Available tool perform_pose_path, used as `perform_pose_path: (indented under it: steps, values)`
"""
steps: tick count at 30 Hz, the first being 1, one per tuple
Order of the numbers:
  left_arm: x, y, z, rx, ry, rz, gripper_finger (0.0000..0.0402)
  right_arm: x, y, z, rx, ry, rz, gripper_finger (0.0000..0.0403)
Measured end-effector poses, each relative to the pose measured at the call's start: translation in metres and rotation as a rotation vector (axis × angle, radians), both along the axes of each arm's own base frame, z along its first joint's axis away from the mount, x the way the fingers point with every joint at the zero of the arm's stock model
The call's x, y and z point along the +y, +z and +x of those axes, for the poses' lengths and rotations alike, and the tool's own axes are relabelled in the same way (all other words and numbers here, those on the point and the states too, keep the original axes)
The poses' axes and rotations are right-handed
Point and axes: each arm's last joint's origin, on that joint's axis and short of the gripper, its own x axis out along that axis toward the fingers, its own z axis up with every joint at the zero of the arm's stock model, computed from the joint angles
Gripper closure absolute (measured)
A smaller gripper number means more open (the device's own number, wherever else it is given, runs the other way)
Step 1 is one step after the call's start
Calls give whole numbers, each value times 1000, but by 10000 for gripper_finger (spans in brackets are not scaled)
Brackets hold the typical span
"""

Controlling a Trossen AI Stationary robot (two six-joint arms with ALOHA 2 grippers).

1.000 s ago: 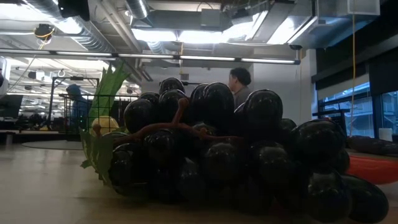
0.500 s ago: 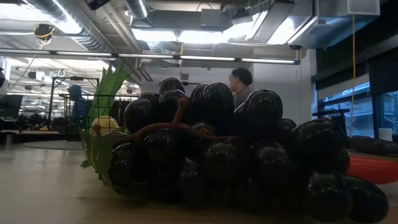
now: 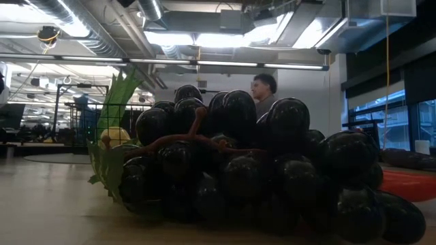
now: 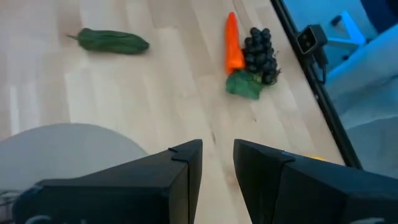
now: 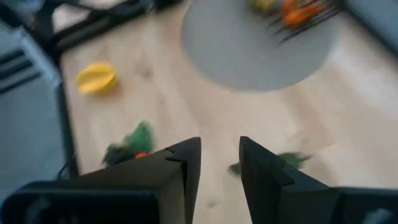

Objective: Build produce basket
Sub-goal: Put the dark purple grapes into the wire basket

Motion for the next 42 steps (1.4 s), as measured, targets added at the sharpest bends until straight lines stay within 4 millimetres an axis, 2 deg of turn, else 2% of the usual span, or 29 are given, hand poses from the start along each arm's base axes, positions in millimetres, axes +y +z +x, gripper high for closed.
perform_pose_path:
  steps: [7,14,19,27,33,36,42]
  values:
    - [-19,-16,27,53,-40,-39,321,-27,29,-33,-108,-51,-79,305]
    - [-39,-32,62,52,54,-123,321,-40,39,-48,-116,36,-115,305]
    - [-60,-54,91,81,149,-197,321,-41,41,-52,-105,150,-109,305]
    - [-103,-100,119,169,91,-209,321,-39,41,-54,-97,256,-115,305]
    - [-135,-127,135,130,-1,-212,321,-39,41,-54,-92,256,-116,305]
    - [-144,-139,142,108,-16,-204,321,-39,41,-54,-90,256,-115,305]
    - [-146,-156,150,96,4,-117,321,-39,40,-54,-85,257,-117,305]
